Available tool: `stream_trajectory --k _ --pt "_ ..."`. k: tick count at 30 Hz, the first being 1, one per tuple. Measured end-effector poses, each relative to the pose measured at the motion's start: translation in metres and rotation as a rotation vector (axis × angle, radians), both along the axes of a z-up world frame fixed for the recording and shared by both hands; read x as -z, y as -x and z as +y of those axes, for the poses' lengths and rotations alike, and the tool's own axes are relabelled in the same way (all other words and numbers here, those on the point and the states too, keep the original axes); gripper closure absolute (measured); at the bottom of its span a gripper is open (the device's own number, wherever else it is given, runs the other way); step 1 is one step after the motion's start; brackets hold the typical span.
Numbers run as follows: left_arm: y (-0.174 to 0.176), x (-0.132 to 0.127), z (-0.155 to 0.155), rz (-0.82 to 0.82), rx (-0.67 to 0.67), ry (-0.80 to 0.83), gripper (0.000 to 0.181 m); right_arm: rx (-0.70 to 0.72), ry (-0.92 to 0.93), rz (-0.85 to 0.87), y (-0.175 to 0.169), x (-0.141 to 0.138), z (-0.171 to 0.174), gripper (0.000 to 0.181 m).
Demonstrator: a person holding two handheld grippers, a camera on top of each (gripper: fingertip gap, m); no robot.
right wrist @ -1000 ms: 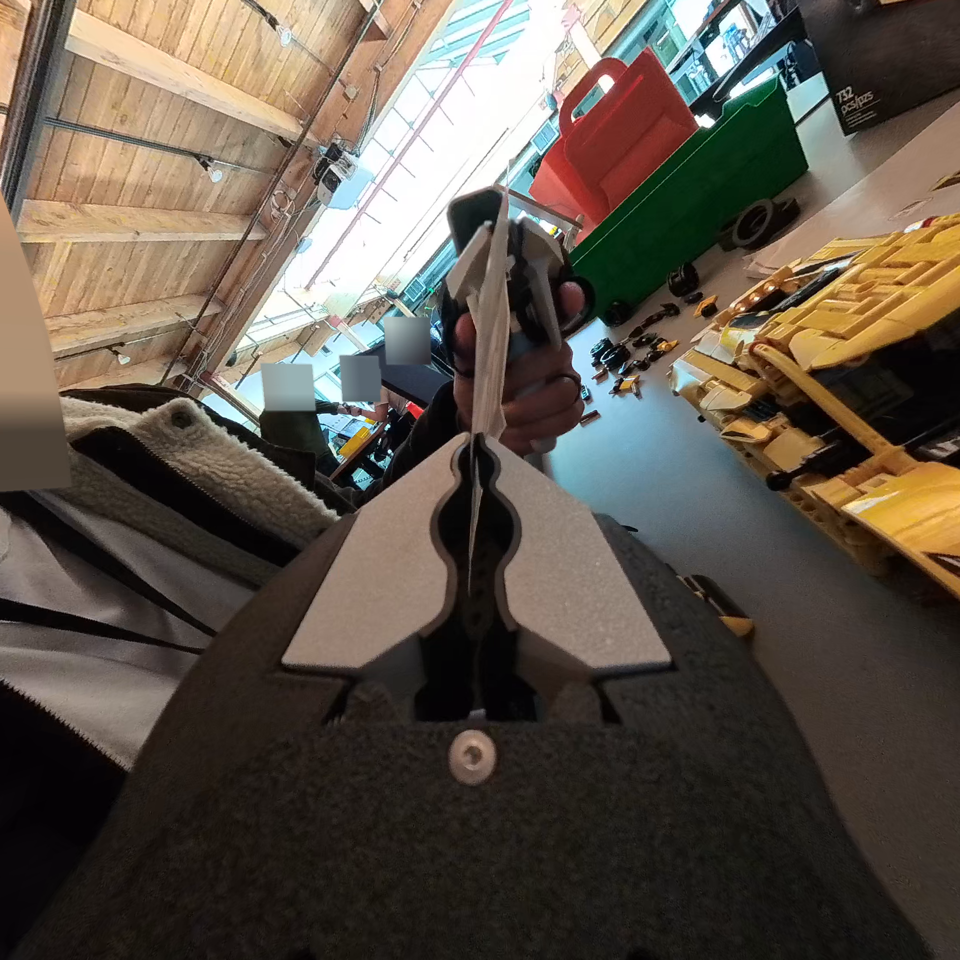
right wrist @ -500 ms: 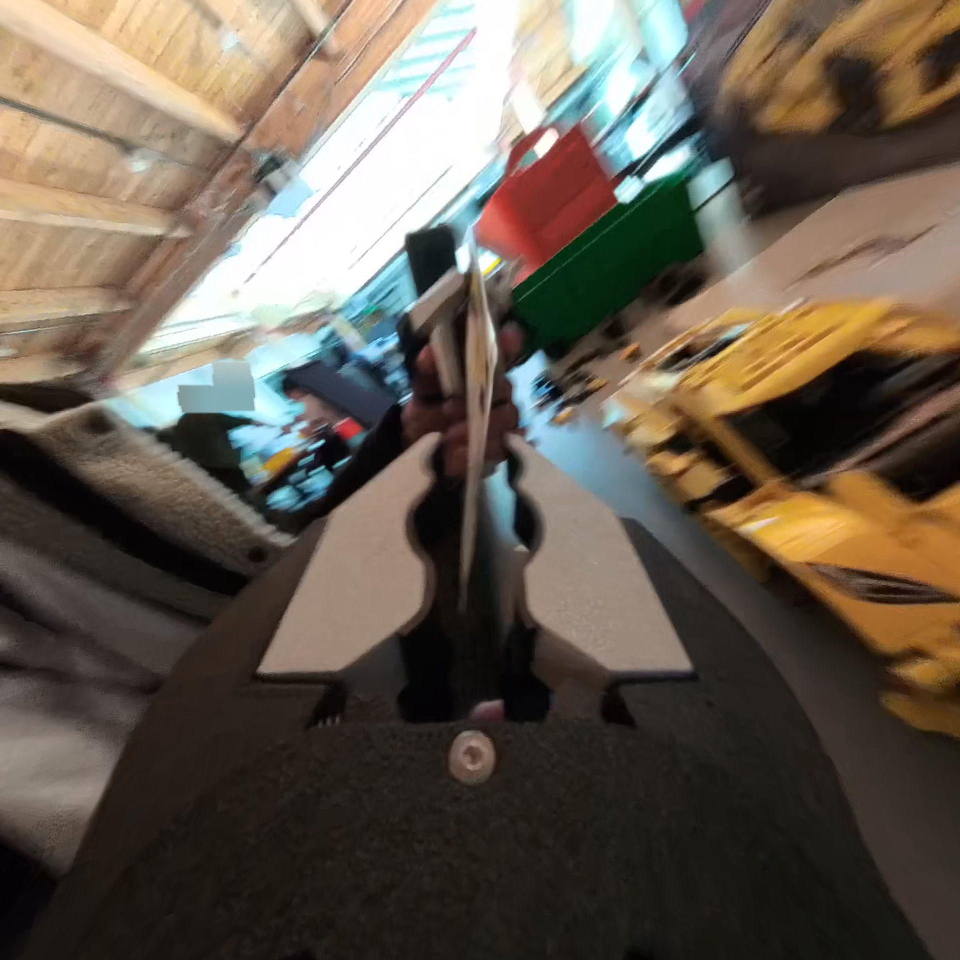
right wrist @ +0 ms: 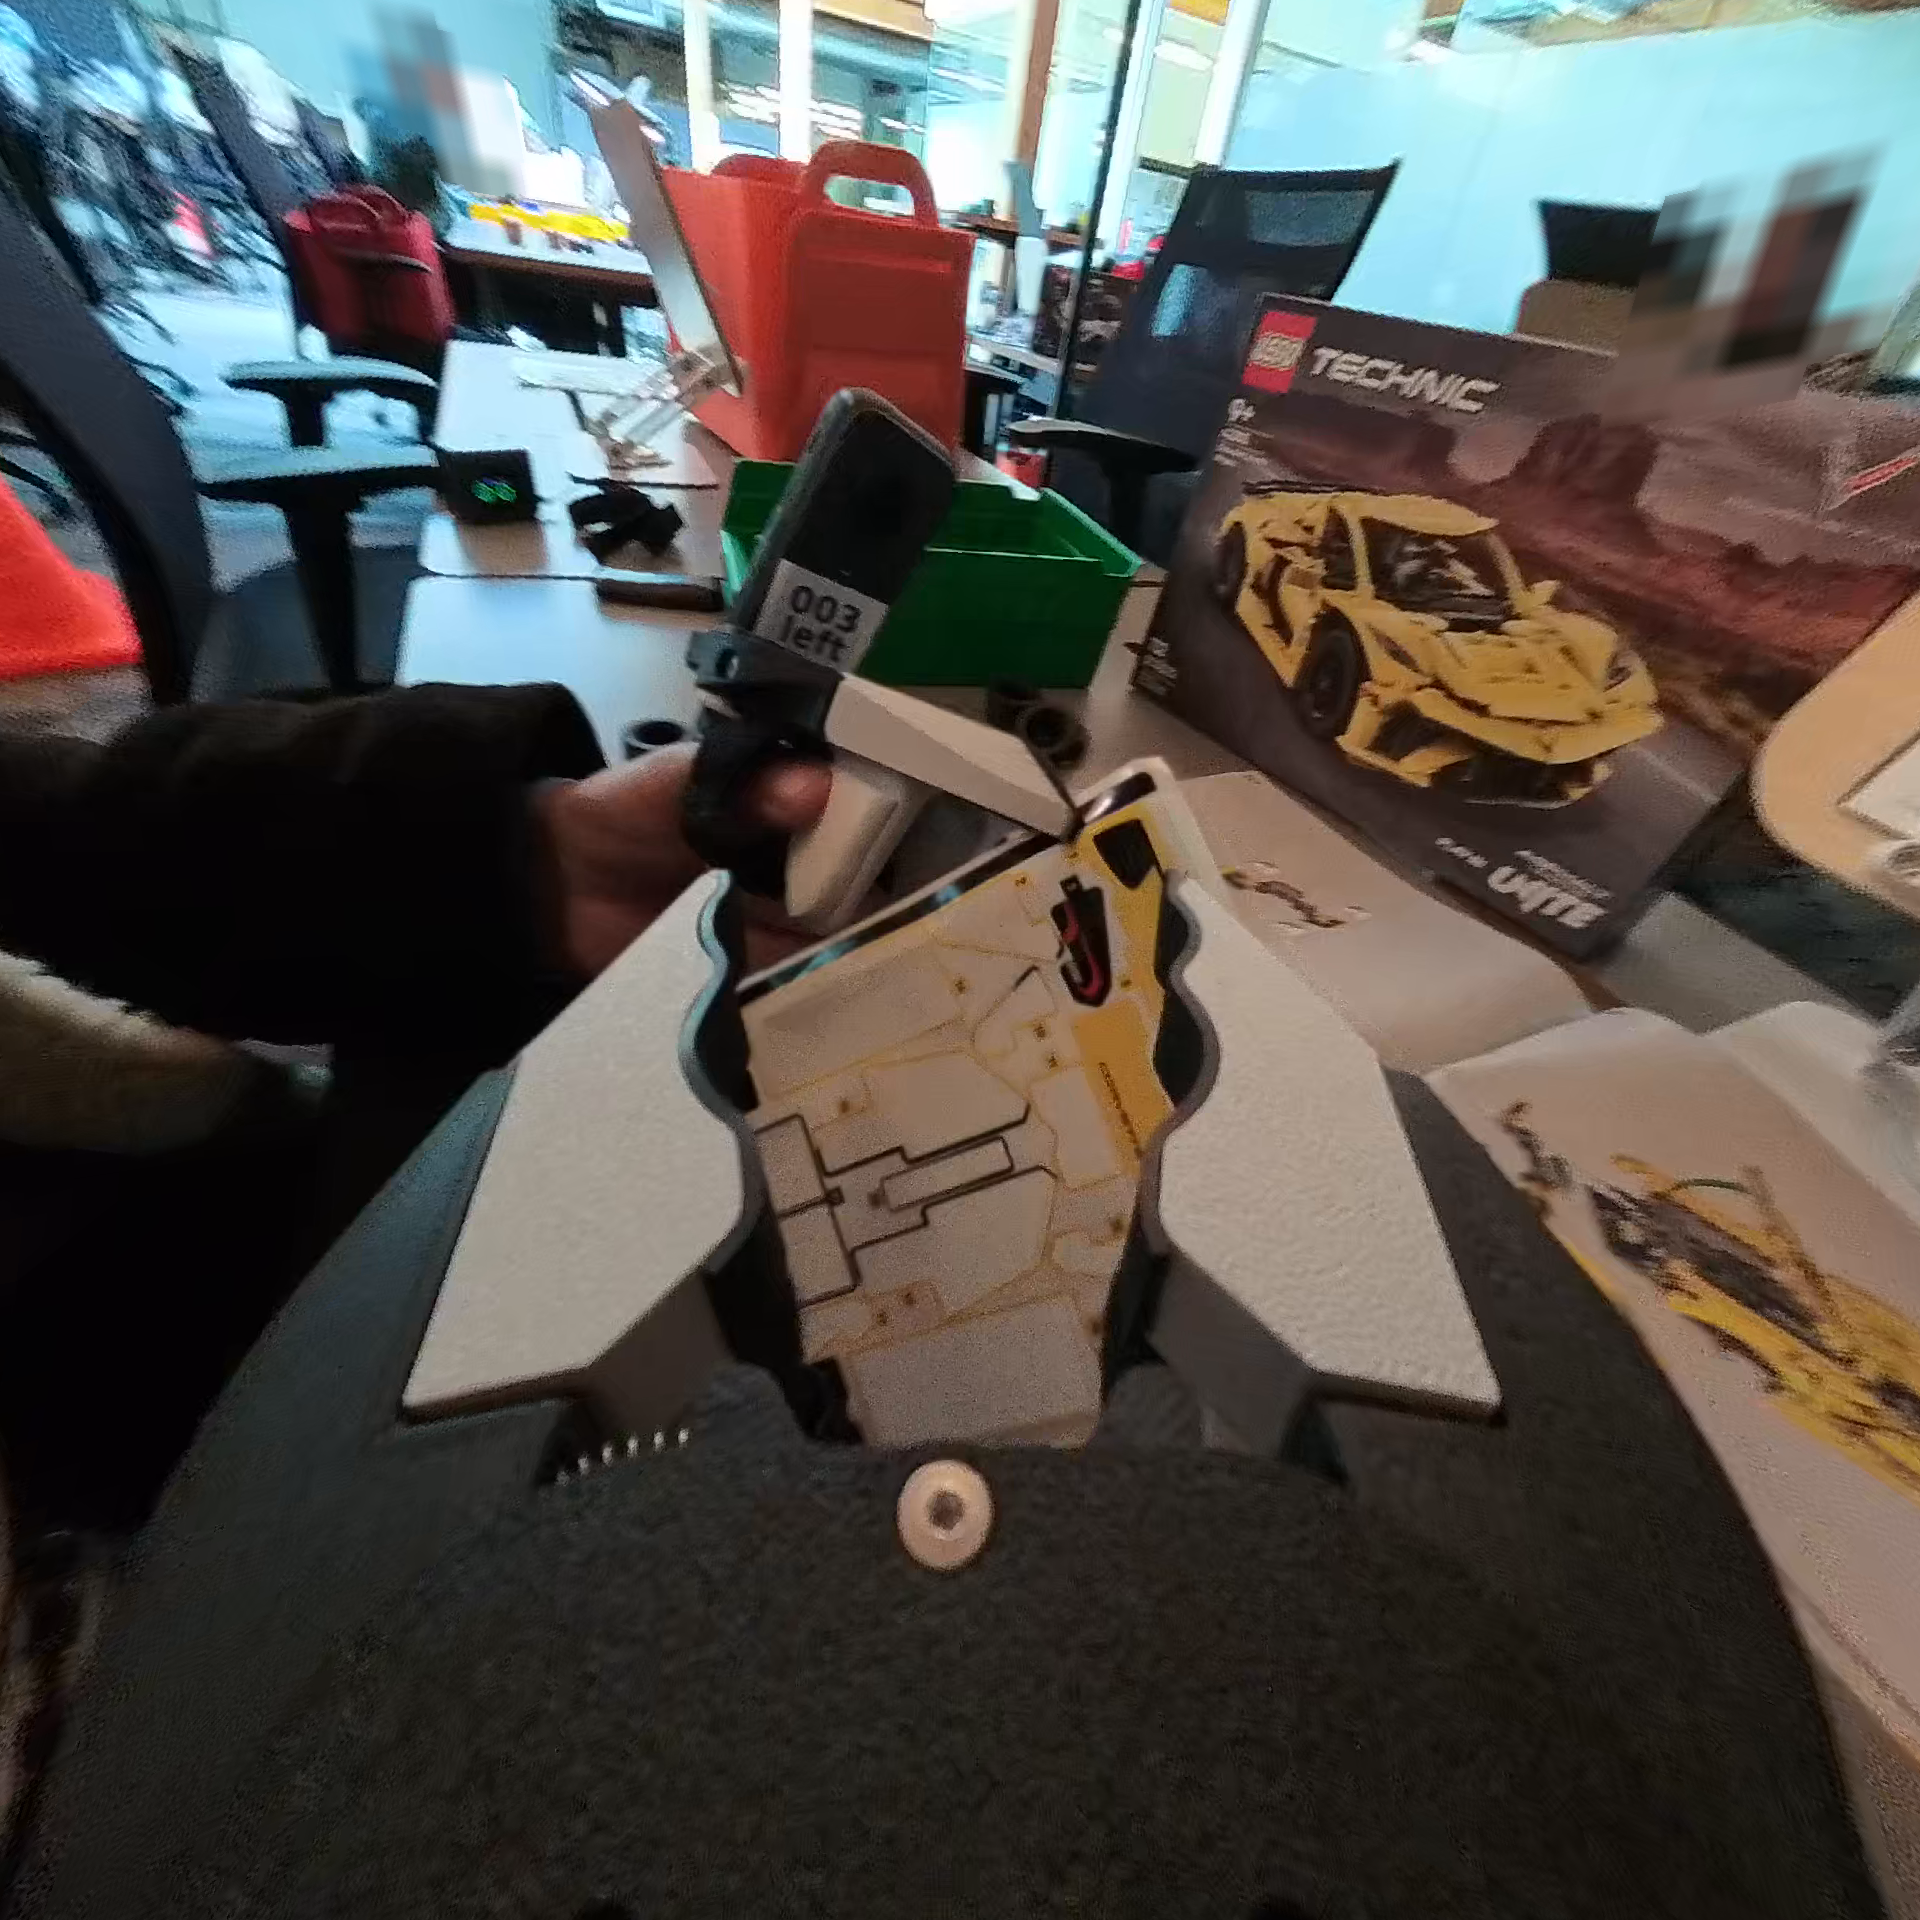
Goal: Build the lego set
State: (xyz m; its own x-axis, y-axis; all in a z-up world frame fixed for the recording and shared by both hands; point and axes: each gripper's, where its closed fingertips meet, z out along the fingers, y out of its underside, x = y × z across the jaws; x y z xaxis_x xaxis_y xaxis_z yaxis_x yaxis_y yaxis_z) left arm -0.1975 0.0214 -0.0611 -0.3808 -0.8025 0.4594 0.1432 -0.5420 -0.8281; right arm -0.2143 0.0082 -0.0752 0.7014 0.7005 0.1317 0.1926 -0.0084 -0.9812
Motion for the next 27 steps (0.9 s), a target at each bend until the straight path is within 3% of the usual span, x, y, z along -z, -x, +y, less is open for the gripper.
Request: stream_trajectory --k 5,11,18,27 --pt "0.001 -0.006 -0.022 -0.034 0.090 -0.055 0.181 -0.137 0.076 0.162 0.010 -0.005 -0.012 0.110" --pt "0.010 -0.017 -0.039 -0.110 0.197 -0.063 0.181 -0.294 0.148 0.368 0.011 -0.021 -0.026 0.138" --pt "0.022 -0.026 -0.061 -0.179 0.345 -0.055 0.181 -0.359 0.115 0.449 0.013 -0.036 -0.037 0.165" --pt "0.023 -0.028 -0.064 -0.190 0.378 -0.032 0.181 -0.418 0.159 0.522 0.014 -0.038 -0.040 0.167"
